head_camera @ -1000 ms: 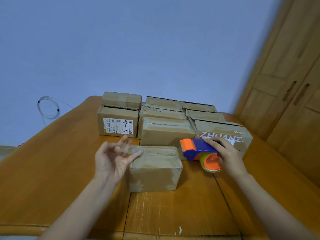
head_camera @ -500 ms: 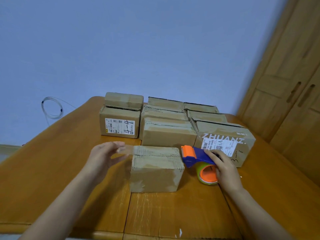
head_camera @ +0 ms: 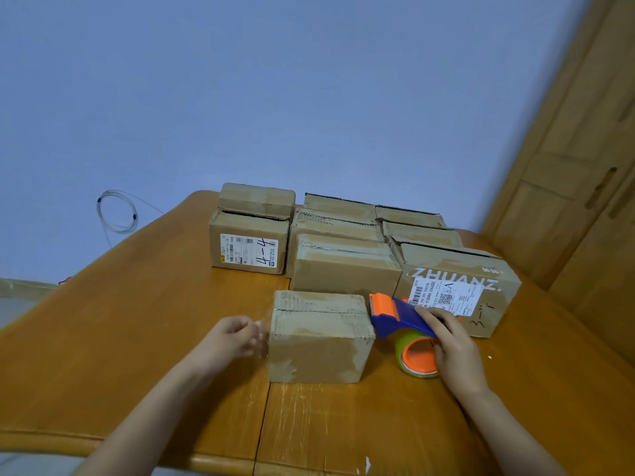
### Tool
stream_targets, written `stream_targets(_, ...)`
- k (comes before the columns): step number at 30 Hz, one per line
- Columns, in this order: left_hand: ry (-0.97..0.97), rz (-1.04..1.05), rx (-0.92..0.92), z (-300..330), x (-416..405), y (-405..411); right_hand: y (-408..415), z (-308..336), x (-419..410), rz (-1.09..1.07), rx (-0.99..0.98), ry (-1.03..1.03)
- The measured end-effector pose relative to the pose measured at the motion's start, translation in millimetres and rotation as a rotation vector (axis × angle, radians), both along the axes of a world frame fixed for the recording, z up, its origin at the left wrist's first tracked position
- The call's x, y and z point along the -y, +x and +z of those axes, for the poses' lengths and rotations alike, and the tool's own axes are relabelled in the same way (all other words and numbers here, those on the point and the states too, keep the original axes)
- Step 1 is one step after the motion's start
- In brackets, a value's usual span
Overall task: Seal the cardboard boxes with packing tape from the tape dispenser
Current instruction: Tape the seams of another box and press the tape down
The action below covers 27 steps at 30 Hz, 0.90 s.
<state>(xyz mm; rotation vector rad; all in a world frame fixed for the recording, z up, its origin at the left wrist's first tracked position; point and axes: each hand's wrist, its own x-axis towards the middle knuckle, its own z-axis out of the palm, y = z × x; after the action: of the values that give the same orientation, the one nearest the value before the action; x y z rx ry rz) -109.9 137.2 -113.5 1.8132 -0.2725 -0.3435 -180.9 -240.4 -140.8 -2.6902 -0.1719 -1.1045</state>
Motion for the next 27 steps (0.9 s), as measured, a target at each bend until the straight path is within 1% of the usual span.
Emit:
stream_targets(4, 0.024, 0.023, 0.057, -6, 14, -5, 1, -2, -4, -0.014, -0.009, -0.009)
stream_targets(6, 0.055, 0.051, 0.052, -7, 15, -6, 0, -2, -5, -0.013, -0.005, -0.015)
stream_targets(13, 0.326, 0.145, 0.12, -11, 21, -1, -7, -3, -10, -0.042, -0.014, -0.02)
stream_targets(14, 0.313, 0.192, 0.13, -9, 21, 0, -9, -2, -11, -0.049, -0.02, -0.02)
stream_targets(15, 0.26, 0.26, 0.136, -5, 20, 0, -11, -3, -12, -0.057, -0.02, -0.021)
stream_targets(17, 0.099, 0.394, 0.142, 9, 20, -4, -16, -4, -15, -0.08, -0.019, -0.021)
stream_targets(18, 0.018, 0.399, 0.125, 17, 21, -6, -18, -5, -17, -0.092, -0.019, -0.016)
stream_targets(19, -0.054, 0.354, 0.1, 25, 24, -9, -20, -6, -20, -0.097, -0.018, -0.009)
stream_targets(20, -0.091, 0.278, 0.098, 32, 28, -15, -22, -7, -22, -0.097, -0.014, -0.007)
stream_targets(21, -0.082, 0.195, 0.12, 38, 33, -19, -25, -8, -26, -0.093, -0.006, -0.008)
stream_targets(23, 0.016, 0.092, 0.213, 46, 42, -22, -31, -7, -34, -0.081, 0.008, 0.003)
stream_targets(25, 0.14, 0.08, 0.273, 49, 45, -14, -39, -6, -45, -0.07, 0.022, 0.022)
stream_targets(26, 0.229, 0.086, 0.299, 52, 45, -9, -43, -5, -52, -0.063, 0.032, 0.026)
stream_targets(27, 0.358, 0.091, 0.343, 54, 46, -3, -46, -4, -59, -0.056, 0.042, 0.03)
